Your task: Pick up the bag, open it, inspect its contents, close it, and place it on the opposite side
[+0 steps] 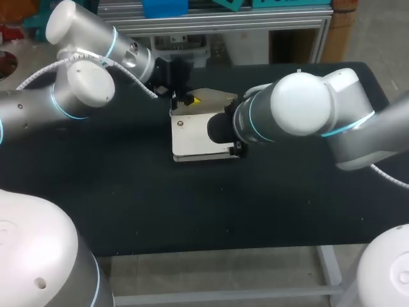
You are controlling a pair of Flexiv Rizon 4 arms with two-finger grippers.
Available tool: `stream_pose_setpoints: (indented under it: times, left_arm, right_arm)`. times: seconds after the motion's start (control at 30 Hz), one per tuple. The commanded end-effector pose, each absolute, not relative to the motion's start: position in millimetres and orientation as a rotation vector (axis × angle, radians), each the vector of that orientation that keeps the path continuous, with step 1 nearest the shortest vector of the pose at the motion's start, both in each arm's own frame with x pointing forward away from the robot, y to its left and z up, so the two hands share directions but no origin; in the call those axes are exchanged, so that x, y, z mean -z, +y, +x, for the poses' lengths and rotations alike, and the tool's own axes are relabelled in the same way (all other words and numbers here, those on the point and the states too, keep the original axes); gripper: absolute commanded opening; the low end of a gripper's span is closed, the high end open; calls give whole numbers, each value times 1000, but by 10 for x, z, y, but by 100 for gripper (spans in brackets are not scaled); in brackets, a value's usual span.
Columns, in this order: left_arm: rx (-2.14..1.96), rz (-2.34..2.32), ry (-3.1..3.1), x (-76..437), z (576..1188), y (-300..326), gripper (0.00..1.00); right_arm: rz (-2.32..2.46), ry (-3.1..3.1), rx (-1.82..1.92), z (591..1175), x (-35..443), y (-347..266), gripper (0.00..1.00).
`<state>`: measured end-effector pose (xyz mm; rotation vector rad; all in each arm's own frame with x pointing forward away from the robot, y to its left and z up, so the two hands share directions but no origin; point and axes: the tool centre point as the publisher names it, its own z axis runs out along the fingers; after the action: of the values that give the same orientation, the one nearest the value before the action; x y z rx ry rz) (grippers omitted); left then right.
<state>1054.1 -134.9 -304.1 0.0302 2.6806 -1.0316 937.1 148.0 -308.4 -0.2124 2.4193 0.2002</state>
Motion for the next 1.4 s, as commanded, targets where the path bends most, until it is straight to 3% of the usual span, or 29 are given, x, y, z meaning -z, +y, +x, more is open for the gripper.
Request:
stream_pose_setpoints:
  times: [0.03,0.07,0.13,0.17,0.2,0.7,0.93,1.4]
  left_arm:
    - [1001,22,2668,2853,10349,-1338,0]
    - [1001,23,2668,2822,10323,-1342,0]
    - [997,22,2664,2774,10280,-1349,0]
    - [997,19,2665,2753,10260,-1353,0]
    - [992,-6,2662,2734,10240,-1357,0]
    - [1024,-61,2646,2688,10213,-1355,0]
    - [1011,-7,2598,2420,10148,-1409,0]
    - [1022,53,2581,2261,10019,-1457,0]
  right_arm:
    - [-213,2398,-185,9246,2900,1441,71]
    - [-218,2391,-183,9247,2876,1443,49]
    - [-222,2381,-181,9252,2835,1448,28]
    - [-225,2376,-179,9256,2816,1451,6]
    - [-228,2371,-178,9260,2801,1453,0]
    - [-275,2311,-150,9419,2605,1446,0]
    - [-289,2302,-148,9535,2564,1474,0]
    - [-286,2316,-181,9902,2682,1462,0]
